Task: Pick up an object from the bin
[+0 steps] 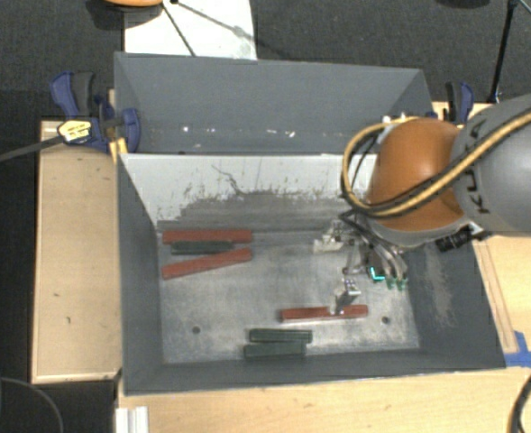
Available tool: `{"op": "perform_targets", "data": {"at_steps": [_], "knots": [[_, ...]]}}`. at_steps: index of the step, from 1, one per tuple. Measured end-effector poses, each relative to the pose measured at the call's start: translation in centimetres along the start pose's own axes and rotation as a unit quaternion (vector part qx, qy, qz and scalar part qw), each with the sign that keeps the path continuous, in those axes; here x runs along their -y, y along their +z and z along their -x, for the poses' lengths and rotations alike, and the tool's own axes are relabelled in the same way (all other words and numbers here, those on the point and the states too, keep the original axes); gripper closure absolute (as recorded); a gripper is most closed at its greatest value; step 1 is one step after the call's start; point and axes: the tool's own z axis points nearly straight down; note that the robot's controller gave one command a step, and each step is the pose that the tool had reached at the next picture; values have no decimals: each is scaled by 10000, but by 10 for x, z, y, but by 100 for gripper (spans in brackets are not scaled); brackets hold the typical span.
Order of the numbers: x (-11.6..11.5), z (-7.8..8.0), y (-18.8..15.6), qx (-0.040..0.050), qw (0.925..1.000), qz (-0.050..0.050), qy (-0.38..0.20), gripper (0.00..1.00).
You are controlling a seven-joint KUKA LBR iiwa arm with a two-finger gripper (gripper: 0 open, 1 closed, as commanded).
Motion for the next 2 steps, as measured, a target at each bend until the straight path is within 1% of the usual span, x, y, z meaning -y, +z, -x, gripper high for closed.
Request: {"op": "perform_targets", "data": {"at_steps": [1, 2], "knots": [[0, 2, -4, 37, 10000, 0, 0, 0], [3, -32, 57, 60, 9936, -7, -1128, 100]]}}
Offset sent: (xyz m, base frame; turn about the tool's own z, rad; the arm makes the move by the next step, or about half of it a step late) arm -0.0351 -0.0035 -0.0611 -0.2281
